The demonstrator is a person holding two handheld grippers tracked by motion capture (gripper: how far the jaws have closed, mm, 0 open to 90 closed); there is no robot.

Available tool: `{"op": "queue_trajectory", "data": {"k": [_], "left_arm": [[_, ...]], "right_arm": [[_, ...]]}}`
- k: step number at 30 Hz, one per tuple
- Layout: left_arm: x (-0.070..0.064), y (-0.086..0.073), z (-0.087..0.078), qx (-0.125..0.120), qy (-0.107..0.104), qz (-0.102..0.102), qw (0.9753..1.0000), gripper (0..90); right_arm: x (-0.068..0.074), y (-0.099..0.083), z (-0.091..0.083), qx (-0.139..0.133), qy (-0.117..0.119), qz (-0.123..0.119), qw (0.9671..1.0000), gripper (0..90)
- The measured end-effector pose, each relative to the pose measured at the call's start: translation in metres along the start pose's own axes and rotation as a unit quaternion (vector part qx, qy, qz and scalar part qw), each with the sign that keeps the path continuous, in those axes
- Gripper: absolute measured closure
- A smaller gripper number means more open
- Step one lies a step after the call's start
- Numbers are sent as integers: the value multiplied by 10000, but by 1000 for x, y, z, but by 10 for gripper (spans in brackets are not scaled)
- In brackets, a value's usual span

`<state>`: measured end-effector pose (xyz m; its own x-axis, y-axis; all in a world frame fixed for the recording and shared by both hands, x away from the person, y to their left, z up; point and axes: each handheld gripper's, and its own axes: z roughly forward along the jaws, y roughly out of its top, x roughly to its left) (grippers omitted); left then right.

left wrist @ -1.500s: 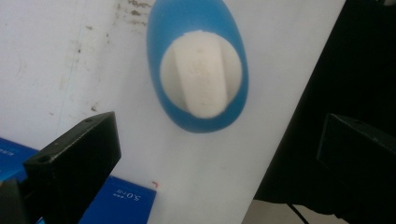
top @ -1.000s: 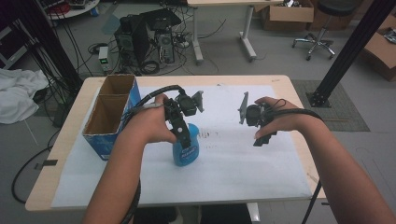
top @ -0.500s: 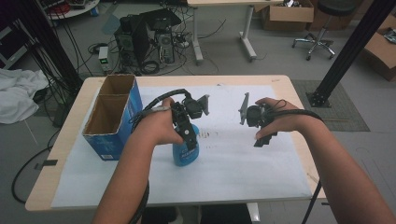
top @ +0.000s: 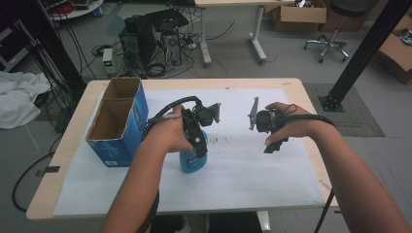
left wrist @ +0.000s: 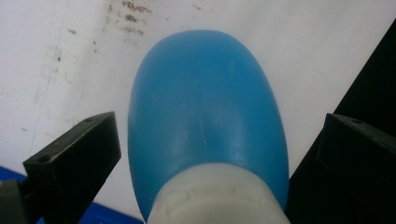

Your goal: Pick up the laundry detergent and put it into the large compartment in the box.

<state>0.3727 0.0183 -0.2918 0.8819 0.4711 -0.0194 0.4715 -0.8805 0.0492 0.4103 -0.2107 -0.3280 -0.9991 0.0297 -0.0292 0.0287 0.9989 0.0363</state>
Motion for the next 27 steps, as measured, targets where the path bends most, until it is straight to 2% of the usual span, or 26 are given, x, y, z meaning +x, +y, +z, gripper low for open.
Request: {"op": "queue_trajectory", "data": {"k": [8, 15, 22, 27], "left_arm": [[1, 2, 3, 61, 99, -13, 9999, 27], [0, 2, 0, 37, 130, -16, 9999, 160], [-3, 4, -1, 58, 196, 14, 9998, 177], [-4, 4, 0, 91, 215, 22, 9997, 226]], "right_arm": [[-1, -1, 4, 9, 32, 36, 10000, 161], [-1, 0, 3, -19, 30, 23, 10000, 160], [-1, -1, 3, -20, 33, 33, 10000, 160], [0, 0, 3, -7, 28, 34, 10000, 160]]}}
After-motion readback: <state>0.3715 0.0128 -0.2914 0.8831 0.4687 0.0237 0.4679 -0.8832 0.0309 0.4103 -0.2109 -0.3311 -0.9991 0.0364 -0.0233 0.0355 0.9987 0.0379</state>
